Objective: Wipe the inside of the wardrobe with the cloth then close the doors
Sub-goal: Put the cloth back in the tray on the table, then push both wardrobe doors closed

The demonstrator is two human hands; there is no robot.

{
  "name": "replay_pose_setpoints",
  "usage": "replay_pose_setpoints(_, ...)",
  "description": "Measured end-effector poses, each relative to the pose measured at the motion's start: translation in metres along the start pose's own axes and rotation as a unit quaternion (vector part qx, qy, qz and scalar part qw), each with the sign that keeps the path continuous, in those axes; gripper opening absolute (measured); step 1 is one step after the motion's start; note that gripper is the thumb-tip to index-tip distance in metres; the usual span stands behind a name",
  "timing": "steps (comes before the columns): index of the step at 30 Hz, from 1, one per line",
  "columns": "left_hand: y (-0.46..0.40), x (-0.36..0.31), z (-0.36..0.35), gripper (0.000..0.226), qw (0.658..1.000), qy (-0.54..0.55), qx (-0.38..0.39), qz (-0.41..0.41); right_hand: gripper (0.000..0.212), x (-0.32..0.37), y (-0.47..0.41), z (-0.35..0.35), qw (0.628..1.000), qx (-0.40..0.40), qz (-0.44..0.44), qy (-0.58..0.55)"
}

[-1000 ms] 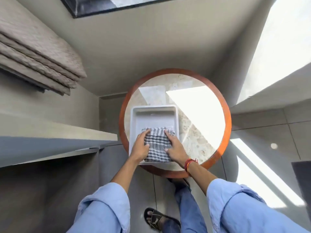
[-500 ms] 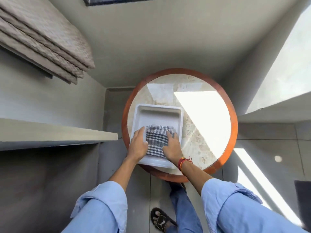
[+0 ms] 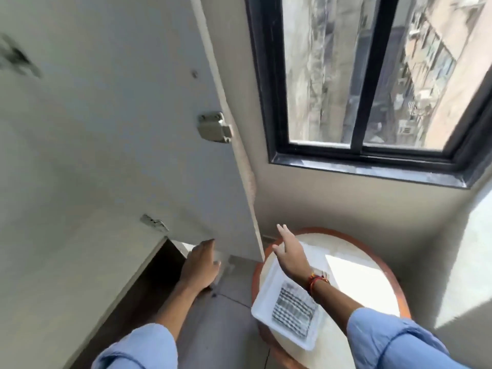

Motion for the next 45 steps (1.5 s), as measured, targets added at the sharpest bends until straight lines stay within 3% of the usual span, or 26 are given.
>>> replay_pose_setpoints(4, 0.020, -0.011, 0.135, 0.064, 0.985, -0.044, -0.164, -0.039, 0.064, 0.104, 0.011, 0.040, 0.991, -0.041, 0.127, -0.019)
replay_pose_setpoints(8, 0.036, -0.057, 0.254, 0.066, 0.945, -0.089, -0.298, -0.100, 0.065, 0.204, 0.019, 0.091, 0.966, -0.098, 0.232, -0.062)
replay_pose_setpoints(11, 0.050, -0.105, 0.332, 0.067, 0.900, -0.111, -0.392, -0.151, 0.064, 0.278, 0.020, 0.134, 0.940, -0.142, 0.291, -0.109)
replay_pose_setpoints(15, 0.064, -0.167, 0.407, 0.072, 0.815, -0.168, -0.509, -0.221, 0.057, 0.353, 0.015, 0.173, 0.904, -0.153, 0.372, -0.141)
replay_pose_setpoints(17, 0.062, -0.190, 0.432, 0.075, 0.782, -0.238, -0.520, -0.248, 0.055, 0.379, 0.011, 0.185, 0.890, -0.148, 0.409, -0.136)
replay_pose_setpoints(21, 0.051, -0.199, 0.457, 0.079, 0.761, -0.366, -0.481, -0.236, 0.053, 0.397, 0.003, 0.186, 0.877, -0.123, 0.445, -0.134)
replay_pose_setpoints(28, 0.066, -0.186, 0.466, 0.062, 0.705, -0.459, -0.480, -0.249, 0.060, 0.394, 0.006, 0.173, 0.842, -0.157, 0.499, -0.129)
replay_pose_setpoints(31, 0.086, -0.167, 0.465, 0.066, 0.686, -0.471, -0.493, -0.255, 0.061, 0.395, 0.020, 0.161, 0.811, -0.170, 0.549, -0.112)
replay_pose_setpoints(35, 0.120, -0.129, 0.460, 0.069, 0.657, -0.457, -0.539, -0.265, 0.065, 0.407, 0.055, 0.142, 0.741, -0.152, 0.641, -0.126)
replay_pose_setpoints(37, 0.140, -0.106, 0.457, 0.073, 0.654, -0.449, -0.556, -0.247, 0.067, 0.419, 0.075, 0.131, 0.706, -0.119, 0.683, -0.142)
replay_pose_setpoints(40, 0.173, -0.068, 0.454, 0.079, 0.660, -0.448, -0.566, -0.207, 0.064, 0.440, 0.102, 0.108, 0.687, -0.070, 0.704, -0.167)
replay_pose_setpoints(45, 0.235, -0.005, 0.456, 0.092, 0.703, -0.453, -0.541, -0.088, 0.059, 0.478, 0.153, 0.050, 0.648, -0.059, 0.743, -0.156)
Point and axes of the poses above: each hand's wrist, its own y-axis away from the middle knuckle, its own z-axis out of the back of the hand, x = y × z, the point moved 3 cm from there along -y, towards the middle knuckle, and after that the axes turned 10 degrees about -x, right-handed, at the moved point
